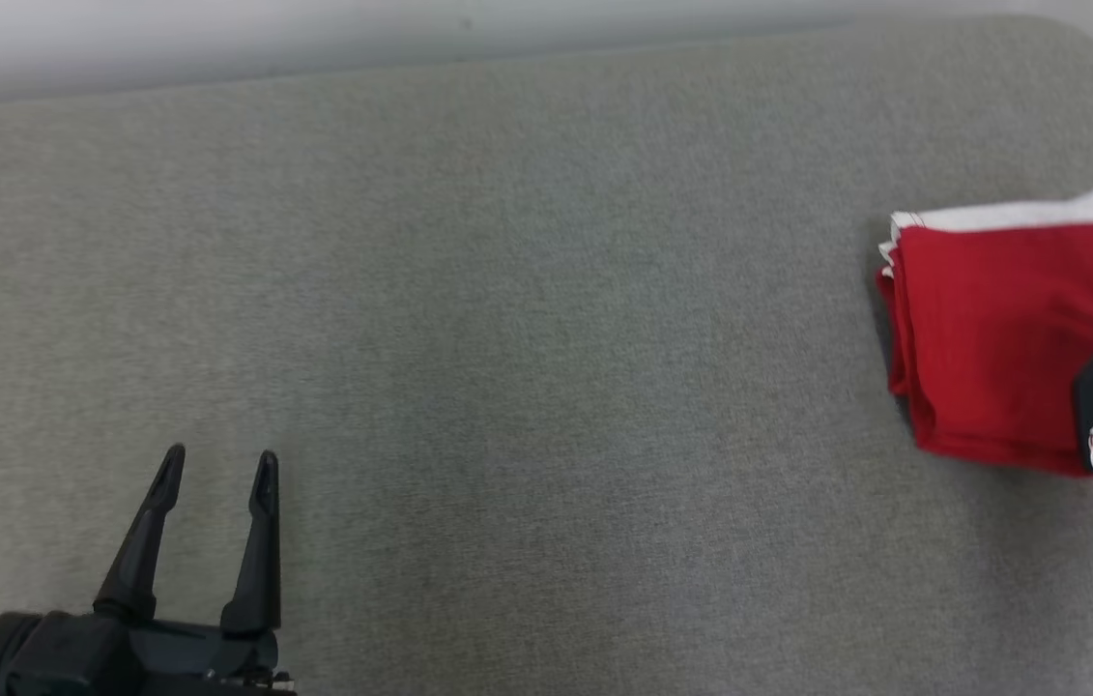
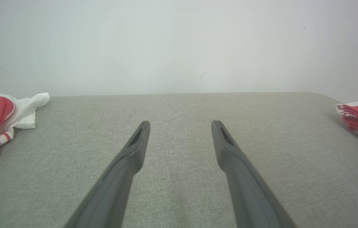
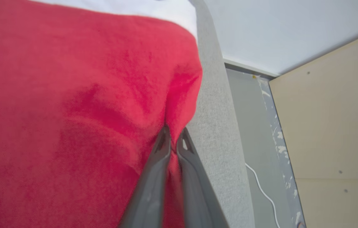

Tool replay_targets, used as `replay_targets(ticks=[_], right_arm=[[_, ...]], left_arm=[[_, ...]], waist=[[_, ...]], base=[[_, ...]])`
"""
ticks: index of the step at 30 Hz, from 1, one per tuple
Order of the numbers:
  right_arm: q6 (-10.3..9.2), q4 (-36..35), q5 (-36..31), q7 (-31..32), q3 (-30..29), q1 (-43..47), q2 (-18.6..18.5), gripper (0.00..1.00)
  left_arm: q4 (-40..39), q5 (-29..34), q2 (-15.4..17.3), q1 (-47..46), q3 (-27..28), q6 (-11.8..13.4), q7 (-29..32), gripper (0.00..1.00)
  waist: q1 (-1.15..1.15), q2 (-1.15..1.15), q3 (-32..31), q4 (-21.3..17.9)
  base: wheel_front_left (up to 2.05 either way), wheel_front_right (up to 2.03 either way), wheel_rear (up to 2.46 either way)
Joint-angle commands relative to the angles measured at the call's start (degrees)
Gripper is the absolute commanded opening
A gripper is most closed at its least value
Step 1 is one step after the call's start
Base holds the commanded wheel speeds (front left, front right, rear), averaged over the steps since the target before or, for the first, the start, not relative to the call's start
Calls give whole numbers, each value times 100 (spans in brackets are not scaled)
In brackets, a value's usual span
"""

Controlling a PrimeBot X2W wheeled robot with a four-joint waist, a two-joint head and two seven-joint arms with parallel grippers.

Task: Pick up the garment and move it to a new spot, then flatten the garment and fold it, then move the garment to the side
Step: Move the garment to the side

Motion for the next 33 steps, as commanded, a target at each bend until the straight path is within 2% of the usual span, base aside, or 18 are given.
replay_targets(ticks=[1,4,10,19,20,21,22,23,27,33], right_arm=[[-14,6,-97,-264,120,-210,-64,0],[-14,133,-154,-789,197,-553,-212,0],[-14,364,-478,-1508,126,-1079,-260,0],[-14,502,-772,-2338,130,-1240,-17,0],[-14,499,-840,-2393,52,-1239,-3,26],[-14,497,-904,-2446,19,-1218,22,32],[-14,442,-1012,-2561,16,-1191,33,44],[-14,425,-1082,-2611,-40,-1170,57,99],[-14,273,-1305,-3079,-181,-1073,116,100],[-14,331,-1256,-3303,-382,-813,284,100]], left_arm=[[-185,72,82,-112,-38,-45,52,100],[-513,158,183,-183,-182,-98,217,100],[-994,209,353,-296,-347,-141,531,100],[-1168,102,509,-261,-313,-159,716,100],[-1151,89,509,-265,-331,-165,710,100],[-1126,77,508,-265,-345,-170,703,100],[-1102,60,509,-265,-355,-175,693,100],[-1077,37,505,-264,-358,-180,678,100],[-928,2,445,-272,-382,-170,579,100],[-488,-87,257,-264,-506,-166,266,100]], waist=[[-1,-1,543,-453],[-1,-1,771,-613],[-1,-1,1110,-857],[-1,-1,1180,-1020],[-1,-1,1169,-1013],[-1,-1,1154,-1000],[-1,-1,1138,-986],[-1,-1,1115,-967],[-1,-1,956,-869],[-1,-1,406,-587]], base=[[0,0,0],[0,0,0],[0,0,0],[0,0,0],[0,0,0],[0,0,0],[0,0,0],[0,0,0],[0,0,0],[0,0,0]])
